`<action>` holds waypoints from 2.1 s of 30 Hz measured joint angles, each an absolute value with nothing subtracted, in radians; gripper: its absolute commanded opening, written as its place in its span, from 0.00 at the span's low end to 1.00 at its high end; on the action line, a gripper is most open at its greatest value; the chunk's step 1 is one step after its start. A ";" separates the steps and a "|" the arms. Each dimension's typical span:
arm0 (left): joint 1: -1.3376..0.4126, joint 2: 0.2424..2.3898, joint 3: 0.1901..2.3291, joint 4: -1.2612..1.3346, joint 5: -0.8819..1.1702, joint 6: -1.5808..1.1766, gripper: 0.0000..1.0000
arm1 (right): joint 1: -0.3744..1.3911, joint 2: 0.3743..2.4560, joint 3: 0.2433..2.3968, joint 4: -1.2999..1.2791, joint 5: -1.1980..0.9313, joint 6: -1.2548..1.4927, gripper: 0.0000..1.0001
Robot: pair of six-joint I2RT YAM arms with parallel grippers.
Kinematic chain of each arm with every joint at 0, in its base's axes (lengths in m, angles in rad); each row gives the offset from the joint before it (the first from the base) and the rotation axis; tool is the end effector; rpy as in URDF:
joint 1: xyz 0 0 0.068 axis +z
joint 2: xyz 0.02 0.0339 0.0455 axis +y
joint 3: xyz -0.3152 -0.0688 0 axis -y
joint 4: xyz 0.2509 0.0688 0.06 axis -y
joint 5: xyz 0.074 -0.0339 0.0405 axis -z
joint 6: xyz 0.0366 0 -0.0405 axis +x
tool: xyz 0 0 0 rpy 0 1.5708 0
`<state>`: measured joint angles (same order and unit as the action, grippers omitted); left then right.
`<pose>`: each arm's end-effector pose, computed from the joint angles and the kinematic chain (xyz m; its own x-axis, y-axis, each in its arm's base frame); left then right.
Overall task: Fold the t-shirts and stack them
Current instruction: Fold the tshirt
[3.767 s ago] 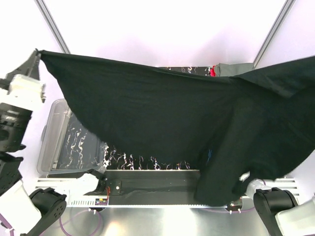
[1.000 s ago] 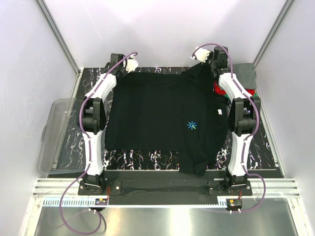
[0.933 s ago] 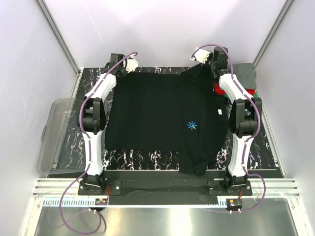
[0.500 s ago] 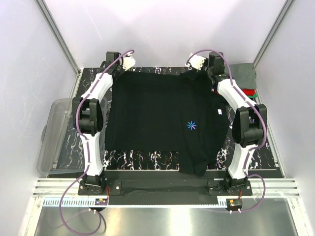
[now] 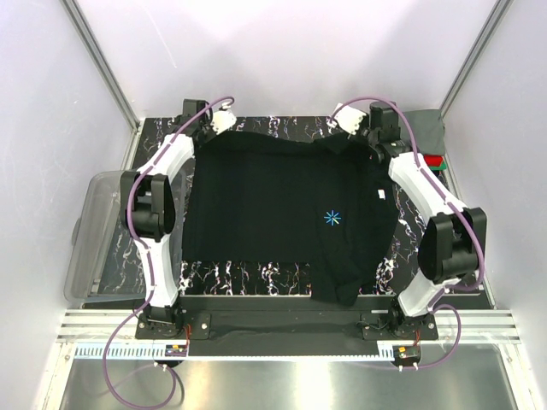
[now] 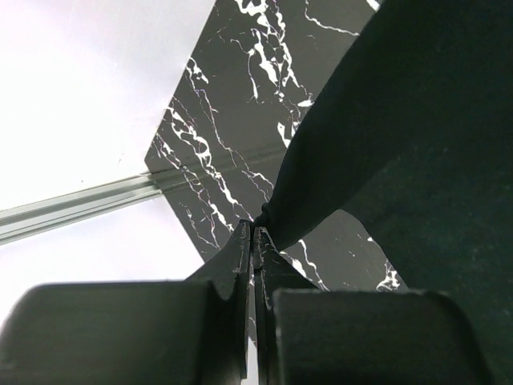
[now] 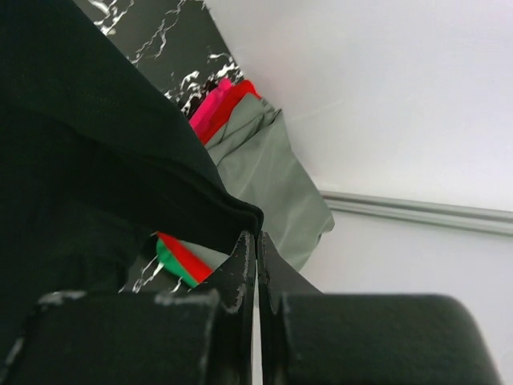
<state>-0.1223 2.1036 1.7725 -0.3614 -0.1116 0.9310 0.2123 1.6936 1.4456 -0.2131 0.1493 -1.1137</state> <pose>0.5184 -0.0596 0.2897 -0.3493 0.8462 -0.4025 0.5300 0.5326 0.6599 0.4071 0.0822 0.3739 -0.1218 -0.9340 -0.3359 -0.4248 0.3549 -0.8328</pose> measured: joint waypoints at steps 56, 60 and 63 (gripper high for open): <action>-0.126 1.851 1.311 -0.391 -0.062 0.952 0.00 | 0.257 1.399 1.050 -0.517 0.088 -0.940 0.00; -0.126 1.851 1.299 -0.398 -0.067 0.936 0.00 | 0.257 1.399 1.040 -0.522 0.077 -0.932 0.00; -0.126 1.851 1.298 -0.408 -0.067 0.922 0.00 | 0.257 1.399 1.026 -0.527 0.062 -0.922 0.00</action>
